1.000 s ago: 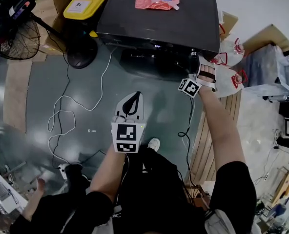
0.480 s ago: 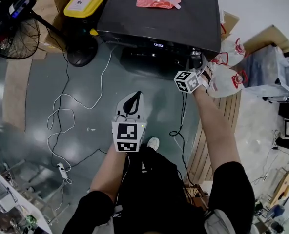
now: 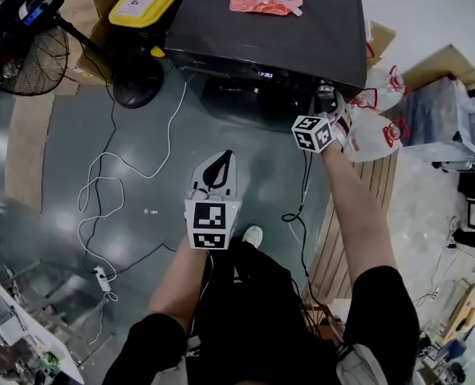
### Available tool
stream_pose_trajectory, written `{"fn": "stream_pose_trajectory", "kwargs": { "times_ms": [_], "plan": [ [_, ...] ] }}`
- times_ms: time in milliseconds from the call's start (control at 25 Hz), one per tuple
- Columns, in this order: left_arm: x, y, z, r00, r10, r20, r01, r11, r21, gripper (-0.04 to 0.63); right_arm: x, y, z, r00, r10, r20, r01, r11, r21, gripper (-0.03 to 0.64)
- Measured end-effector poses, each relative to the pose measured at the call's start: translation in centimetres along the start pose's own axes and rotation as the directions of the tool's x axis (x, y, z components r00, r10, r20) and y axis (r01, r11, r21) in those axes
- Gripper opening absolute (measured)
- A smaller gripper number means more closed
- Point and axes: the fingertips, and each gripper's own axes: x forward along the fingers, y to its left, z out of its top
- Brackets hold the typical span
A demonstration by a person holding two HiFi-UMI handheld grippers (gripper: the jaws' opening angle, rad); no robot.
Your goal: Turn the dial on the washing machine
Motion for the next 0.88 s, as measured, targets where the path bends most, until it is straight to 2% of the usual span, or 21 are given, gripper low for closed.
{"fn": "stream_pose_trajectory", "kwargs": {
  "times_ms": [160,280,360,800,880],
  "plan": [
    [0.1,-0.03,-0.02,1.0,-0.003,-0.004,0.003,1.0,0.003,0.011,-0.17,-0.25,0.03,0.998,0.067,-0.008,-0.065,0.984,0.166,0.268],
    [0.43,0.07,-0.03,1.0,-0.007,-0.006,0.007,1.0,0.009,0.011,-0.26,-0.45,0.21,0.993,0.116,-0.017,-0.105,0.946,0.307,0.268],
    [0.58,0.08,0.03,1.0,-0.009,-0.006,0.009,1.0,0.009,0.011,-0.37,-0.55,0.2,0.991,0.134,-0.016,-0.119,0.924,0.364,0.268],
    [0.74,0.12,0.19,1.0,-0.015,-0.014,0.015,1.0,0.014,0.011,-0.35,-0.6,0.27,0.991,0.136,-0.011,-0.122,0.917,0.38,0.268],
    [0.7,0.21,0.16,1.0,-0.015,-0.015,0.015,1.0,0.015,0.011,-0.25,-0.56,0.17,0.988,0.152,-0.009,-0.135,0.904,0.405,0.268]
  ]
}}
